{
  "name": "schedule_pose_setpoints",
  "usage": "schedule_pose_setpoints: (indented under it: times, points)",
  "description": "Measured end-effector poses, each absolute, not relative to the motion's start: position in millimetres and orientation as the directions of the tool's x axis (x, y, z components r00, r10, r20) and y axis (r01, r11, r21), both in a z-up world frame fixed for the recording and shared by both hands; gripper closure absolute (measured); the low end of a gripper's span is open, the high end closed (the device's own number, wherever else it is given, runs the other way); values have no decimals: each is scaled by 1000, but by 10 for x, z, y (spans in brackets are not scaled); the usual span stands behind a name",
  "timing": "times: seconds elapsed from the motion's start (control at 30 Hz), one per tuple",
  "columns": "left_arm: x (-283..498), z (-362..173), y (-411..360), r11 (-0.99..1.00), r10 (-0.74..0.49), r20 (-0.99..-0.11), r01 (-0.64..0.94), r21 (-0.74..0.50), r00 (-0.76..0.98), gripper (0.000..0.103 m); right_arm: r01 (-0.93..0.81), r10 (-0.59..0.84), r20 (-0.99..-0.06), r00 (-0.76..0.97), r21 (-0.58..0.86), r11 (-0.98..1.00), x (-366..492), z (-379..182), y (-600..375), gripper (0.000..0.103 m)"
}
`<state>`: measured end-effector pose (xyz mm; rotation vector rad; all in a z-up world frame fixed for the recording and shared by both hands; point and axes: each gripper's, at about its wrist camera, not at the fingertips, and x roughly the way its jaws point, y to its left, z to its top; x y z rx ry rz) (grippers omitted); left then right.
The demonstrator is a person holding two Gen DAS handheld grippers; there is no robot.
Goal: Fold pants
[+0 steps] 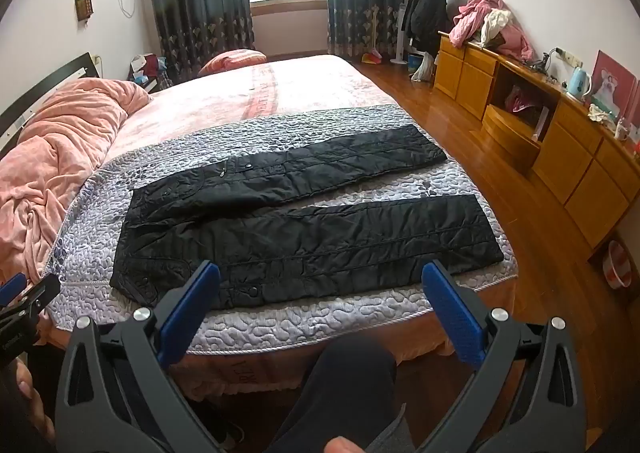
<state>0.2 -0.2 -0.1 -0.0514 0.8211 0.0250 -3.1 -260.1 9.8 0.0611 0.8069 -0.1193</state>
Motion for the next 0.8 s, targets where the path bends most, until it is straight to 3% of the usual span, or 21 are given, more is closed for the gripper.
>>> schedule_pose_setpoints:
  times: [0.8]
  points:
    - [-18, 14, 15, 998, 10, -732, -47, -30, 681, 4, 130, -74, -725, 685, 22, 991, -23, 93, -2593, 2]
